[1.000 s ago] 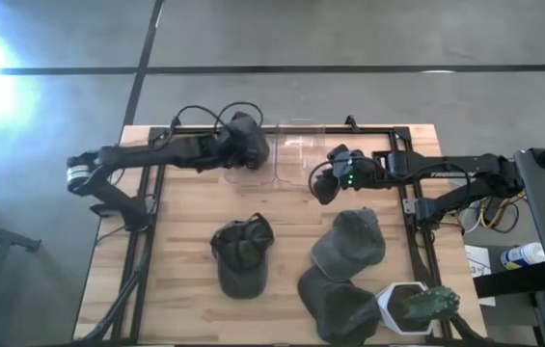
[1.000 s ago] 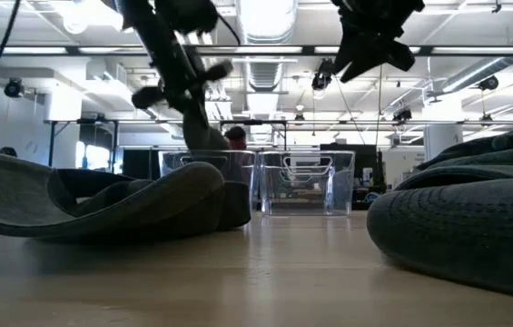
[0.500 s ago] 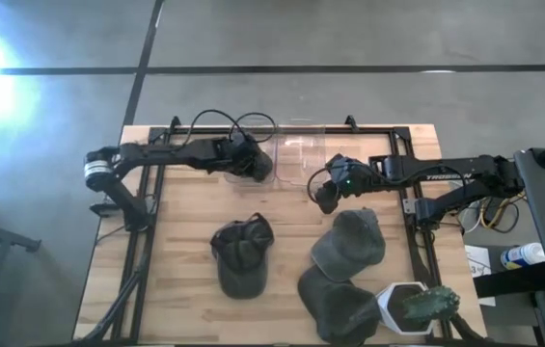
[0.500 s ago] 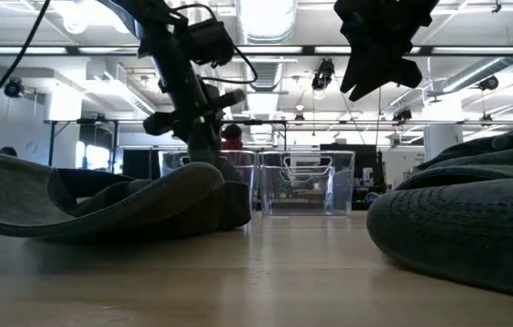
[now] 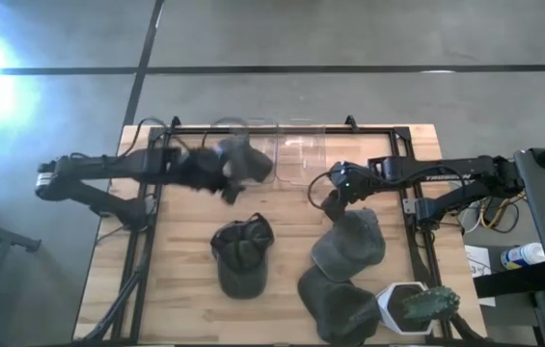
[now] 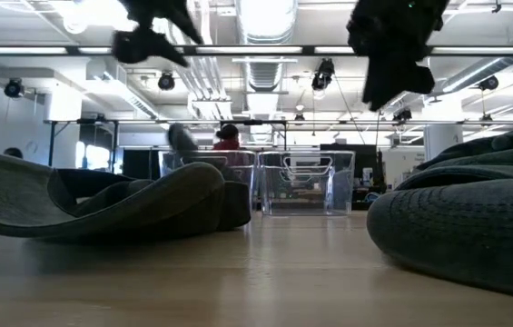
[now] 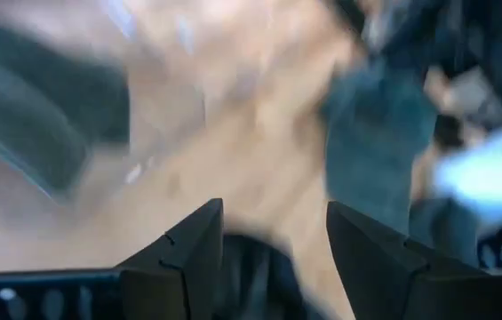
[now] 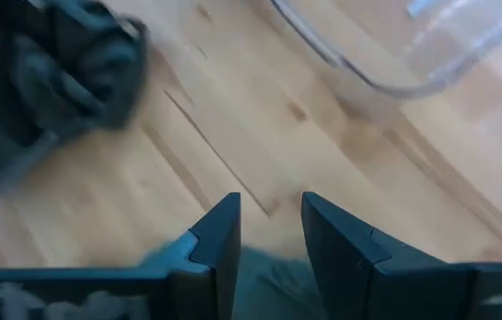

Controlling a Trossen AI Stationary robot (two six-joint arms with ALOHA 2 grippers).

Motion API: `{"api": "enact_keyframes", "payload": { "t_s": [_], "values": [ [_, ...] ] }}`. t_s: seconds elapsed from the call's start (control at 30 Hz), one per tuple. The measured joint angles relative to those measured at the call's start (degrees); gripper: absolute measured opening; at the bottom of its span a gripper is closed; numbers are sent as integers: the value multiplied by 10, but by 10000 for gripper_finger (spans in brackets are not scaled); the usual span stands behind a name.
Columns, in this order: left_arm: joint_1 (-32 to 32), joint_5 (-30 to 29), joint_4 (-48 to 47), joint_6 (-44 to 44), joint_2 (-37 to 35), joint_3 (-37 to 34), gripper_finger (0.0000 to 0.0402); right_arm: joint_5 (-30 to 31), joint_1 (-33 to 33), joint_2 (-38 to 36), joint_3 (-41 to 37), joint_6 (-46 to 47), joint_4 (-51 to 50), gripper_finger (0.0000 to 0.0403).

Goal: Pick & Place hat
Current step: Put the top black cap into the right transparent bin

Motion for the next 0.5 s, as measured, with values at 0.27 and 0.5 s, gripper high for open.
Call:
{"api": "enact_keyframes", "payload": {
  "t_s": [0.27,0.5],
  "values": [
    [-241,9,-83,-202,17,-66,194,-103,2,0,-59,10,67,118],
    [-401,-44,-13,-529,50,-133,194,-107,2,14,-86,50,190,118]
  ]
}}
